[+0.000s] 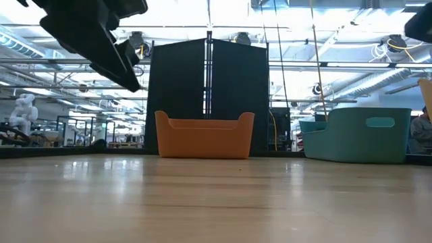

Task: Sort blocks by size
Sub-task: Put the blue triangular block into the yellow bin, then put the red triangular block into the yellow bin

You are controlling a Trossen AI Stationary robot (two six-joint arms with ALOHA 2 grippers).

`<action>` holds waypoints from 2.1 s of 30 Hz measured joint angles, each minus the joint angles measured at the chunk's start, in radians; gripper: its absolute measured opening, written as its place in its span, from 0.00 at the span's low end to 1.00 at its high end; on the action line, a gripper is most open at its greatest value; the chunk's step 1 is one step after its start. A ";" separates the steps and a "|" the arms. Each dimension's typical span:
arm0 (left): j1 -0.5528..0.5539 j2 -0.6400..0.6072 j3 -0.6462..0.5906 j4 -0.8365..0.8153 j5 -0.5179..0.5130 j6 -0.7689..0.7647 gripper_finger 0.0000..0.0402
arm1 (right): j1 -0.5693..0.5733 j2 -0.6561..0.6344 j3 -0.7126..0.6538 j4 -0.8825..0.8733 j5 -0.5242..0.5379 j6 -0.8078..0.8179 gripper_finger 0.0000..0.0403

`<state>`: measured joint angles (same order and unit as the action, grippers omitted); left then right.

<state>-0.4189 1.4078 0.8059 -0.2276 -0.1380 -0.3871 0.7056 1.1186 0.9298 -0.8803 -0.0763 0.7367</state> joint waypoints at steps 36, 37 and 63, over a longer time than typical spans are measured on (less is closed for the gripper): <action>-0.055 0.001 -0.001 -0.191 0.020 -0.127 0.48 | 0.132 0.304 0.000 -0.020 -0.029 0.277 0.52; -0.057 0.001 -0.001 -0.206 0.023 -0.130 0.48 | 0.131 0.293 0.000 -0.011 -0.029 0.280 0.52; -0.371 0.043 -0.001 -0.143 -0.062 -0.284 0.48 | 0.131 0.010 0.000 0.318 0.306 0.012 0.41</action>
<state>-0.7895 1.4513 0.8047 -0.3707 -0.2004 -0.6709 0.8368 1.1282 0.9298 -0.5618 0.2296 0.7485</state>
